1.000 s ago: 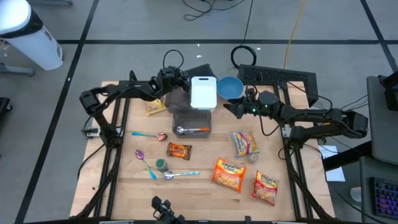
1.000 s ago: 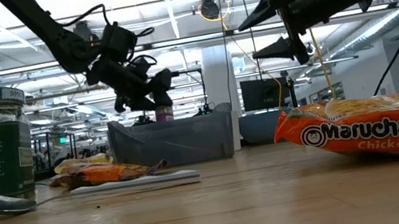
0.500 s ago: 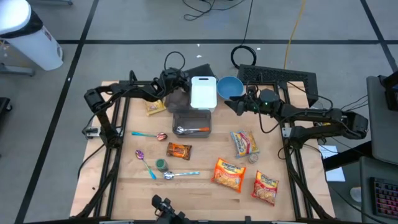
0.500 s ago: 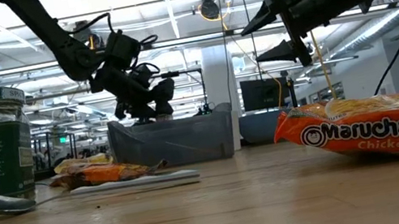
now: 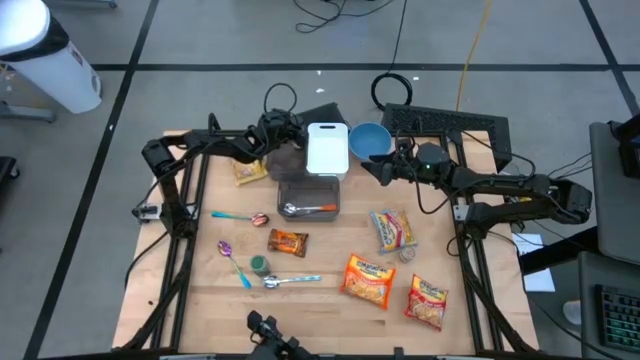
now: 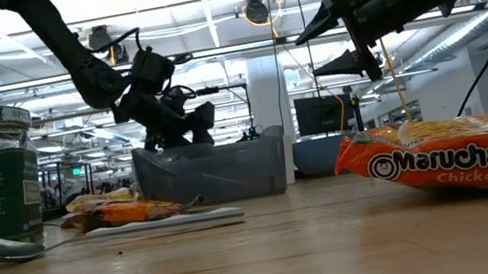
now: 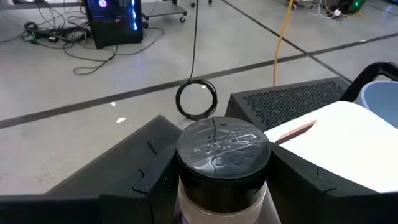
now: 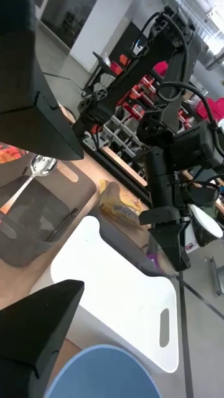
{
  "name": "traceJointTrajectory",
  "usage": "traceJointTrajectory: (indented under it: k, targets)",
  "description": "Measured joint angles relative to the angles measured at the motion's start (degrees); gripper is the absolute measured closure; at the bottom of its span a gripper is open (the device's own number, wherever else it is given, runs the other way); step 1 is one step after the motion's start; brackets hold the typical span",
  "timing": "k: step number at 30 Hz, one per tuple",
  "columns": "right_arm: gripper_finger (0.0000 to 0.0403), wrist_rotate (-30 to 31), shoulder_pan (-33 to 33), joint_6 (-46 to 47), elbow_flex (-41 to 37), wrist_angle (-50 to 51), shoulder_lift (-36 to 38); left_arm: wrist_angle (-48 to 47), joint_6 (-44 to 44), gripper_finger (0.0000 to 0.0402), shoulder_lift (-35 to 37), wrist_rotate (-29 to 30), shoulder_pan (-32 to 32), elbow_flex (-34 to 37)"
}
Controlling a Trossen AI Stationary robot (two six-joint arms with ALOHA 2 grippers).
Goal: Pick & Place Food Item
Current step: Put the violet seasoning bottle into the top black bin
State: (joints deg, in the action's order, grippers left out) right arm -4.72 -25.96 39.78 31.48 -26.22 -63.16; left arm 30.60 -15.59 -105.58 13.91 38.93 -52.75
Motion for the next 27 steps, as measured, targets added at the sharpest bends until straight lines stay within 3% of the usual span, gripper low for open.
traceJointTrajectory:
  k: [12,21,27]
  targets:
    - [0.0081,0.11,0.0,0.03,0.0,1.32,0.0,0.45,1.58,0.0188,0.0,0.68,-0.04,0.0]
    - [0.0081,0.12,0.0,0.03,0.0,1.31,0.0,0.76,1.74,0.0124,0.0,0.68,-0.02,0.0]
    - [0.0081,0.12,0.0,0.03,0.0,1.29,0.0,0.77,1.59,0.0107,0.0,0.03,-0.02,0.0]
